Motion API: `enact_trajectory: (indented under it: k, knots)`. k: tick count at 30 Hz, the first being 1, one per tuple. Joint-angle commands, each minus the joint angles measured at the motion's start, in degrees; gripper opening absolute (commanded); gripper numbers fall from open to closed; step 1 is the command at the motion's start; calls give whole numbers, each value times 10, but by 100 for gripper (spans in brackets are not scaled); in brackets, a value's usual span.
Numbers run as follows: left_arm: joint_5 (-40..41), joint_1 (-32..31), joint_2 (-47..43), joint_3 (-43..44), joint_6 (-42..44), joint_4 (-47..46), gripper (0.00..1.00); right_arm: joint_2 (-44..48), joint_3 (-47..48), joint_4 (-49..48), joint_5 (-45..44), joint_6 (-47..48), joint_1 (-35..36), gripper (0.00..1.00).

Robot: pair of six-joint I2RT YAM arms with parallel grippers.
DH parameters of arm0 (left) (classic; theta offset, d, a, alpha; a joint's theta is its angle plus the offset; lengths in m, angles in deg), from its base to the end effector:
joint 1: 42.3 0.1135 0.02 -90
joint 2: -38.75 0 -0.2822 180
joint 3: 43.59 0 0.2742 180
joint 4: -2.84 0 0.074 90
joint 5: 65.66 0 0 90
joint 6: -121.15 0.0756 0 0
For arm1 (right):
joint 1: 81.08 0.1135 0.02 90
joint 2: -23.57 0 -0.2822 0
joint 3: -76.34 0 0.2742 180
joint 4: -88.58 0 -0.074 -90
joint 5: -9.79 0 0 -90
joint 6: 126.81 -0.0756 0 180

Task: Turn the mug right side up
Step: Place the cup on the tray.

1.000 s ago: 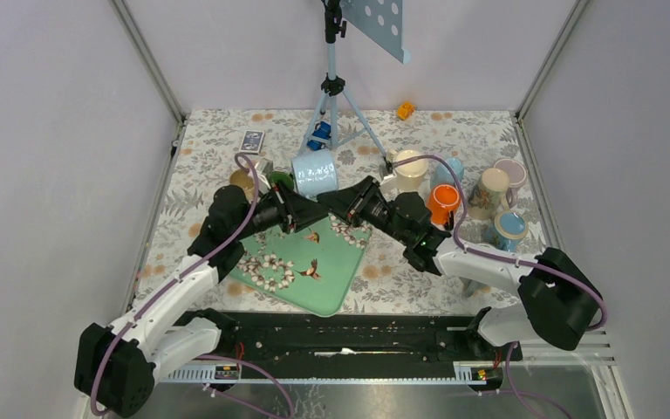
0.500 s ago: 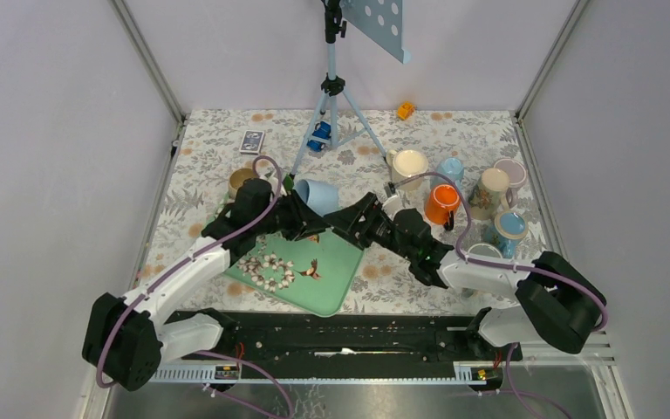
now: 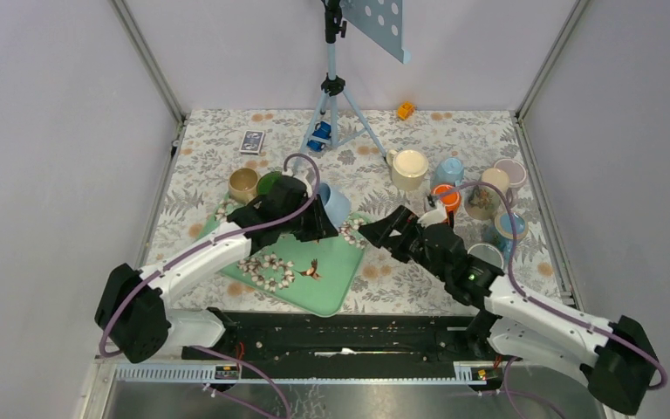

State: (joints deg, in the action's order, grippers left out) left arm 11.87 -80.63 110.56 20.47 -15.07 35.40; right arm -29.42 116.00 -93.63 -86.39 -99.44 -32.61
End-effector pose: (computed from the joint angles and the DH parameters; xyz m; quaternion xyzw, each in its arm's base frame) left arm 0.2380 -0.2090 0.2490 -0.0165 0.9031 -0.3539 0.2428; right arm 0.1807 0.1917 0.2469 0.1290 0.7611 0.4995 0.3932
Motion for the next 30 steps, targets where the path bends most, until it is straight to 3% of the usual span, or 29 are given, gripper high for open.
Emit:
enact_trajectory:
  k: [1,11,30]
  knots:
    - [87,-27,13,43,50,-38,0,70,24,175,-109,55,4,100]
    - [218,-78,67,41,58,-7,0,141,24,237,-148,79,4,100]
    - [268,-79,135,20,48,39,0,106,24,221,-119,98,3,100]
